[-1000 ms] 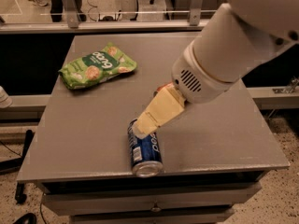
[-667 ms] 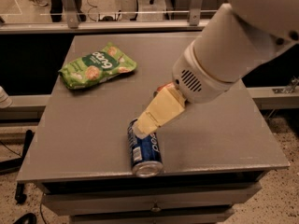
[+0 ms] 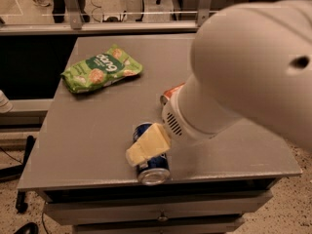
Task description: Move pepsi can near green rice chip bag
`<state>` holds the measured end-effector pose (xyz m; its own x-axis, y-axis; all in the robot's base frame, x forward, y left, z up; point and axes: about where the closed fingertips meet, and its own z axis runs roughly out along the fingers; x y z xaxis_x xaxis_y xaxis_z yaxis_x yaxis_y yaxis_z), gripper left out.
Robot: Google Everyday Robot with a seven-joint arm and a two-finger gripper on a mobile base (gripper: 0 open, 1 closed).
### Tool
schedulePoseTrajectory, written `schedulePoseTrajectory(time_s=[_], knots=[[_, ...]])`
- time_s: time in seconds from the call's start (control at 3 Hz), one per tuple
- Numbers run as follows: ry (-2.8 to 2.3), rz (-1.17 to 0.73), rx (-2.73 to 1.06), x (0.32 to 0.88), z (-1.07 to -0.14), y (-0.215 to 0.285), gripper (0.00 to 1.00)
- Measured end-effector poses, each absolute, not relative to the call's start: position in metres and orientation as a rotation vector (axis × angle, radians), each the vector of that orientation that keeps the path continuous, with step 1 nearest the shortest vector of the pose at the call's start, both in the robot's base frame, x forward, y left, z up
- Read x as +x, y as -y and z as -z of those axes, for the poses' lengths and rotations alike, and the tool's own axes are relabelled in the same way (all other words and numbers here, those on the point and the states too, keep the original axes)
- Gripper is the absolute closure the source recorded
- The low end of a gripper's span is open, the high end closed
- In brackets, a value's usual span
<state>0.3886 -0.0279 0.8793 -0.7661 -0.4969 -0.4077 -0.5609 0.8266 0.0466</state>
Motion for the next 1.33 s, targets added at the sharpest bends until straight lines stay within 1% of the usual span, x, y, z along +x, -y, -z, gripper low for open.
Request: schedulePoseTrajectory(time_s=[0.67, 1.0, 1.33], knots=[[-2.691, -0.251, -0.624, 0.380, -0.848, 0.001, 0.00], [-2.712, -0.264, -0.629, 0.373, -0.836, -0.017, 0.17], [-2.707, -0.227, -0.646, 0.370, -0.827, -0.020, 0.41]])
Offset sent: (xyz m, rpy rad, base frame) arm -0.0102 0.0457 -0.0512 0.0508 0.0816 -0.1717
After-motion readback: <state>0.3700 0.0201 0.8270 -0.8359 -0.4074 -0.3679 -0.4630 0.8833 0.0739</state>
